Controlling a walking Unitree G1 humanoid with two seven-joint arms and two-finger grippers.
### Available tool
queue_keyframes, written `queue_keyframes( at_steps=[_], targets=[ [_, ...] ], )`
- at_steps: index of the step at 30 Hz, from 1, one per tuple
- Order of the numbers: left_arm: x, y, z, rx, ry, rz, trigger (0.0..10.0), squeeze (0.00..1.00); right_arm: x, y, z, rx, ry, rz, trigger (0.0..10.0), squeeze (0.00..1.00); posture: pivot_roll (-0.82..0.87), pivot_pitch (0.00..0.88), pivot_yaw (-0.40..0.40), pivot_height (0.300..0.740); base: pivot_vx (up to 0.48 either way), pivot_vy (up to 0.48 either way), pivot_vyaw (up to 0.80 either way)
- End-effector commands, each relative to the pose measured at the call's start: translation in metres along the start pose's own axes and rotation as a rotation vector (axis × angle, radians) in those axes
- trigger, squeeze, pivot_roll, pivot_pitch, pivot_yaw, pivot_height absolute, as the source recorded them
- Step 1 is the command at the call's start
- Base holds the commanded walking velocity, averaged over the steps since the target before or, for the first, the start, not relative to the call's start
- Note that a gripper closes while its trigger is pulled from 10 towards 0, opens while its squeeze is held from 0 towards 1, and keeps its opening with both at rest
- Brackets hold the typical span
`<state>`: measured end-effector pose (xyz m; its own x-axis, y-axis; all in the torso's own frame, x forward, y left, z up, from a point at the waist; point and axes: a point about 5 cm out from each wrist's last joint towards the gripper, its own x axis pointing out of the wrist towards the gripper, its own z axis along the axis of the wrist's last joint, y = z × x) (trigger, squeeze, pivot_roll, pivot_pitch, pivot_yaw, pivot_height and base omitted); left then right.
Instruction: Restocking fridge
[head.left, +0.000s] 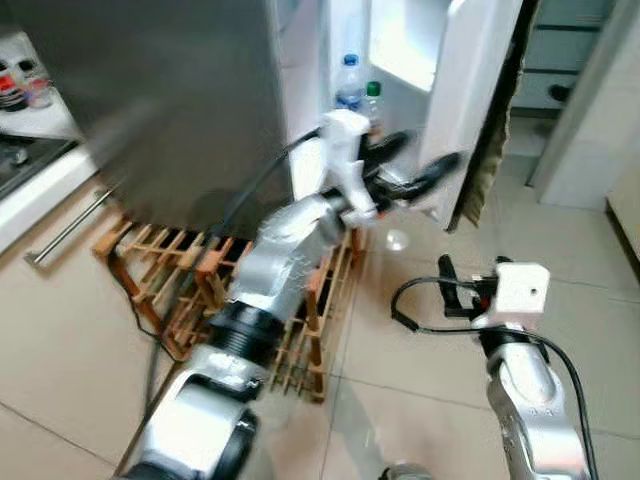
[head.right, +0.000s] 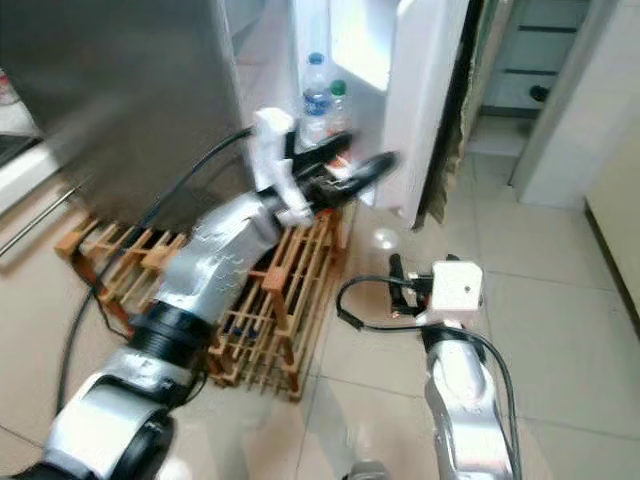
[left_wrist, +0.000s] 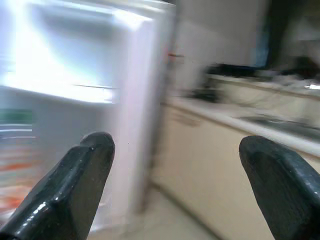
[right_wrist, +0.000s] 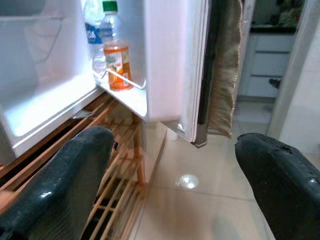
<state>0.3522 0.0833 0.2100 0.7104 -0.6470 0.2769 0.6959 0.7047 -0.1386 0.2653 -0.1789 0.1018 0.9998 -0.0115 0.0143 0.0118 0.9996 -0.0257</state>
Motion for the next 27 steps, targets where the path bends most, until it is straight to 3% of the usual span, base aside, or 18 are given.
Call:
queue_keyframes(
  at_steps=[1,2,3,4,5,7,11,12,15,22,27],
  targets=[
    [-0.021,0.024,0.004,0.036,-0.006,0.116,10.0,0.0,0.005,-0.001,0.003,-0.01,-0.011,-0.004,10.0,0.0,-0.21,0.0,0.089,0.74,0.0,0.0,0.75],
    [-0.036,0.037,0.003,0.045,0.007,0.179,10.0,0.0,0.007,-0.002,0.004,-0.013,-0.014,-0.005,10.0,0.0,-0.2,0.0,0.085,0.74,0.0,0.0,0.75],
    [-0.069,0.061,0.003,0.07,0.021,0.347,10.0,0.0,0.014,-0.002,0.005,-0.011,-0.013,-0.002,10.0,0.0,-0.16,0.0,0.05,0.74,0.0,-0.431,0.72],
    [-0.069,0.061,0.003,0.07,0.021,0.347,10.0,0.0,0.014,-0.002,0.005,-0.011,-0.013,-0.002,10.0,0.0,-0.16,0.0,0.05,0.74,0.0,-0.431,0.72],
    [-0.087,0.068,0.0,0.096,0.034,0.465,10.0,0.0,0.019,0.0,0.005,-0.008,-0.009,0.011,10.0,0.0,-0.14,0.0,0.042,0.74,0.0,-0.428,0.71],
    [-0.094,0.065,-0.009,0.099,0.054,0.556,10.0,0.0,0.023,0.002,0.003,-0.008,0.0,0.032,10.0,0.0,-0.12,0.0,0.029,0.74,0.0,-0.416,0.7],
    [-0.094,0.055,-0.023,0.133,0.112,0.636,10.0,0.0,0.029,0.004,0.001,-0.004,0.013,0.046,10.0,0.0,-0.09,0.0,0.014,0.74,0.06,-0.415,0.7],
    [-0.092,0.048,-0.036,0.162,0.184,0.696,10.0,0.0,0.036,0.005,-0.001,0.012,0.025,0.044,10.0,0.0,-0.07,0.0,0.01,0.74,0.0,-0.428,0.69],
    [-0.09,0.043,-0.045,0.19,0.254,0.721,10.0,0.0,0.044,0.009,0.0,0.029,0.026,0.036,10.0,0.0,-0.07,0.0,0.007,0.74,0.0,-0.43,0.68],
    [-0.075,0.039,-0.043,0.24,0.259,0.719,10.0,0.0,0.047,0.015,0.0,0.025,0.022,0.051,10.0,0.0,-0.08,0.0,0.004,0.74,0.0,-0.434,0.67],
    [-0.062,0.027,-0.046,0.296,0.265,0.675,10.0,0.0,0.045,0.014,-0.004,0.008,0.023,0.065,10.0,0.0,-0.09,0.0,-0.01,0.74,0.0,-0.435,0.64]
  ],
)
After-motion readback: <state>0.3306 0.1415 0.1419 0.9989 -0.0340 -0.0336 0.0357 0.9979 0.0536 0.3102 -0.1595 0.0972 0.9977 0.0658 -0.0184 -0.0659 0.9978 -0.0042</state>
